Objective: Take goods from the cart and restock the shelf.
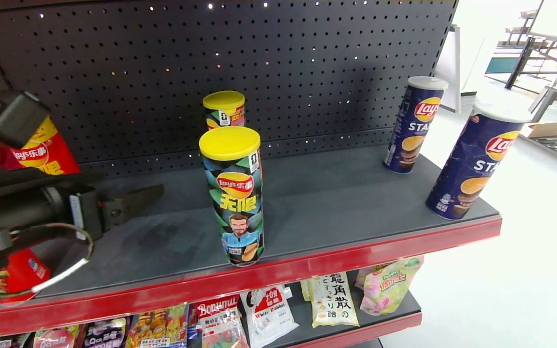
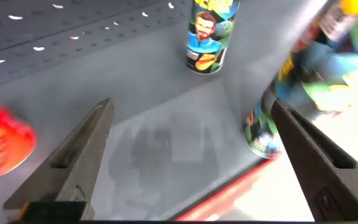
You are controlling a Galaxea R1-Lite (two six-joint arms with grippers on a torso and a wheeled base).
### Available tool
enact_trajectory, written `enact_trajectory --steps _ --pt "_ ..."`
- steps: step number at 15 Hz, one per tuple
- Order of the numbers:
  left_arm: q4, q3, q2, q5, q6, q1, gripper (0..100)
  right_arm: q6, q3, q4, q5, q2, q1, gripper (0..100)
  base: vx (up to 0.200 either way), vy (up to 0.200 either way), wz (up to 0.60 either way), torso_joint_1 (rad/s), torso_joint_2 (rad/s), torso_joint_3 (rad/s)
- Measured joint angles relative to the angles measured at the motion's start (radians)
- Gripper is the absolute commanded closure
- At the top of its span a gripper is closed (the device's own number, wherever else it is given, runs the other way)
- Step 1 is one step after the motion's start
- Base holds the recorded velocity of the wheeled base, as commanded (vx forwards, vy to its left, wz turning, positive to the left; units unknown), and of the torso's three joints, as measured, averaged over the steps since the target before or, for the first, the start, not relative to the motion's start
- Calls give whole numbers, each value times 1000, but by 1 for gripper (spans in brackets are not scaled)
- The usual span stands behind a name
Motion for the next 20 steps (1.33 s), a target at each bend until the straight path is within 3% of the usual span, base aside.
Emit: enact_trajectory --steps 5,8,12,14,18,20 --pt "218 95 -397 -49 14 27 0 0 0 0 0 0 0 0 0 0 0 0 0 0" --pt "407 133 -640 17 19 34 0 0 0 0 0 0 0 0 0 0 0 0 0 0" --pt "477 204 -881 68 38 41 0 0 0 0 0 0 0 0 0 0 0 0 0 0" --pt "479 219 -924 114 55 93 0 -2 0 0 0 0 0 0 0 0 0 0 0 0" --pt "495 244 -927 125 58 314 0 -6 0 1 0 0 0 0 0 0 150 1 1 2" --pt "500 281 -966 104 59 341 0 -7 0 1 0 0 0 0 0 0 600 2 0 0"
